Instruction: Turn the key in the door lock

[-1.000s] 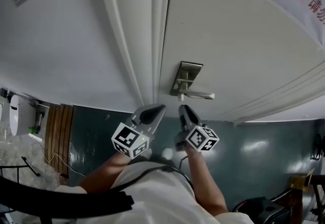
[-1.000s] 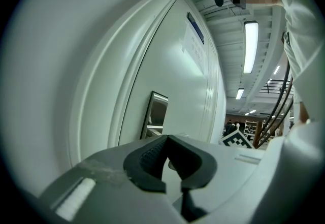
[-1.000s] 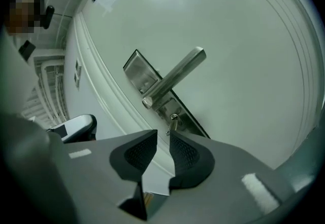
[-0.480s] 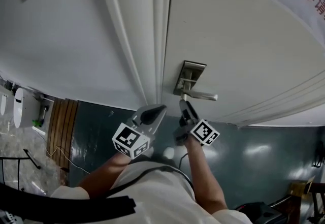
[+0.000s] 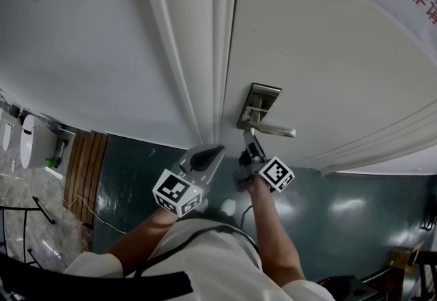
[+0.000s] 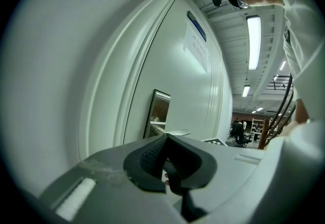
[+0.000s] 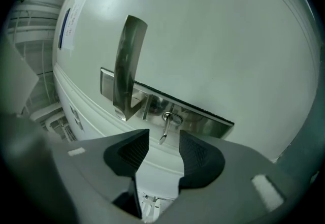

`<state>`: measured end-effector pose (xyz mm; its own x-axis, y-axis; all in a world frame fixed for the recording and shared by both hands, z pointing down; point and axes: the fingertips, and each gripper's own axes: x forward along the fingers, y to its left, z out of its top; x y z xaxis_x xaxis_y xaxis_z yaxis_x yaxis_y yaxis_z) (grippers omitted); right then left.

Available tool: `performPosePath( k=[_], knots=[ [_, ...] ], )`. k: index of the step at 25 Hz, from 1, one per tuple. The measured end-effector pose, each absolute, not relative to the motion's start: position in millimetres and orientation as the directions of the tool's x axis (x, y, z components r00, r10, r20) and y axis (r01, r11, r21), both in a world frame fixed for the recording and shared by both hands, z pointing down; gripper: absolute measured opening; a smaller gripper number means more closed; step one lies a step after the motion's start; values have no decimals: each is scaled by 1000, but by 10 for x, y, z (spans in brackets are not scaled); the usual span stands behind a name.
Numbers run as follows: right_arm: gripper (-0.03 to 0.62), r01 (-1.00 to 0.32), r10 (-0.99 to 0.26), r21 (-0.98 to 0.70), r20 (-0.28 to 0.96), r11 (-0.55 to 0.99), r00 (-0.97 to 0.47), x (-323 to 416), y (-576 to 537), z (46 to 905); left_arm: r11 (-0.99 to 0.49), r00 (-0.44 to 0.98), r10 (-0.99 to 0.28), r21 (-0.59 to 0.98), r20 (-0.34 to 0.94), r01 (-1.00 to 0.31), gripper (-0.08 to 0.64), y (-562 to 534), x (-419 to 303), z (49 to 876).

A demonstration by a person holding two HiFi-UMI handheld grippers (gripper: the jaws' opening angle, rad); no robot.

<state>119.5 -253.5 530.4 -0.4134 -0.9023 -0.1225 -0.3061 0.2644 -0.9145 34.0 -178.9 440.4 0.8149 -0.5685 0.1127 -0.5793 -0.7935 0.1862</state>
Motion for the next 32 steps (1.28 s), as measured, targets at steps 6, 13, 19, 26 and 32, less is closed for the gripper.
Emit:
performPosePath(
  k=[6, 13, 19, 26, 32],
  knots=[
    [92, -369, -935, -916, -17, 156, -354, 1299, -2536, 5483, -785, 806, -580, 186, 113, -591, 5, -1779, 250, 4408],
    [46, -412, -949, -907, 43, 94, -311, 1328, -2518, 5521, -778, 801, -587, 192, 115, -598, 5, -1765, 144, 4429],
    [44, -585, -946, -804, 103, 101, -306, 1249, -2547, 5423, -783, 808, -579, 199, 111, -589, 5, -1761, 98, 4437],
    [46, -768, -944, -636, 204, 74, -260, 1260, -2536, 5478, -799, 823, -558, 200, 106, -567, 5, -1724, 71, 4428],
    [46, -831, -945, -553, 237, 59, -225, 1247, -2534, 5467, -810, 833, -543, 195, 103, -553, 5, -1722, 56, 4425]
  ],
)
